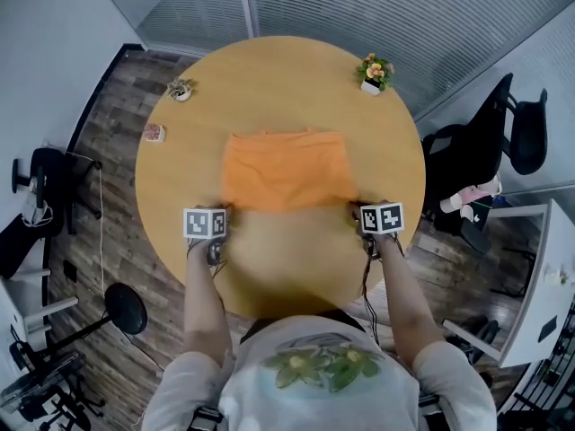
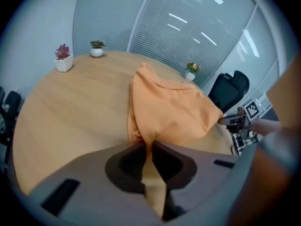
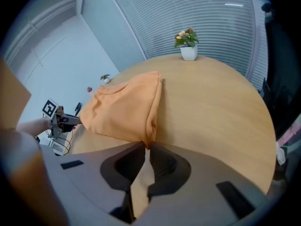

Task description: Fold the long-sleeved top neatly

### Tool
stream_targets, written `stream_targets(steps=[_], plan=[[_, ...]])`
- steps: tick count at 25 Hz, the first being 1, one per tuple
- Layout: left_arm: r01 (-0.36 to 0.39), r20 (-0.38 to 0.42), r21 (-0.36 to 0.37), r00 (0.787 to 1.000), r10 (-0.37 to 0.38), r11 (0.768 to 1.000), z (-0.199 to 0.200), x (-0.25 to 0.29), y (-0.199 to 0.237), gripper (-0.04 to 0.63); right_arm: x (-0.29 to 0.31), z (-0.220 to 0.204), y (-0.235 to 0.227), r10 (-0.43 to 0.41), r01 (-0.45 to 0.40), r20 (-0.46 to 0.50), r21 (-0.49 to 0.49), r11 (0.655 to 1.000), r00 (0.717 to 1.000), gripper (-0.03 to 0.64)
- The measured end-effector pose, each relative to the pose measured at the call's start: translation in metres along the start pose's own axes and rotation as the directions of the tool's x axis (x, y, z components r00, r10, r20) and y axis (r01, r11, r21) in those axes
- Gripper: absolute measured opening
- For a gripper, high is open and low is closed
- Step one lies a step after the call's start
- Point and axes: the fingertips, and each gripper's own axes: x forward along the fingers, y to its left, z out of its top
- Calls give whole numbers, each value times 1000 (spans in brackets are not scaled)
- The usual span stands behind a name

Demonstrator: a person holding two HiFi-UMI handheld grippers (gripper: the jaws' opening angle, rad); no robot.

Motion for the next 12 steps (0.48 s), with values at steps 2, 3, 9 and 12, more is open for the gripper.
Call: stream_targets(steps=[2,3,9,12], plan=[[-26,-21,40,999,27,999,-3,-4,-1,37,-4,-3,4,3,-4,-8,-32,999,1000,40],[-31,-29,55,999,32,998,-6,-7,-2,35,-7,-7,5,6,-7,-20,-43,999,1000,38],[0,-112,133,994,15,991,-57,-27,-14,34,-28,-73,16,48,-54,-142,-43,998,989,38],[7,-135,165,991,16,986,-85,-38,-15,35,-41,-107,31,93,-103,-183,-45,994,979,38]])
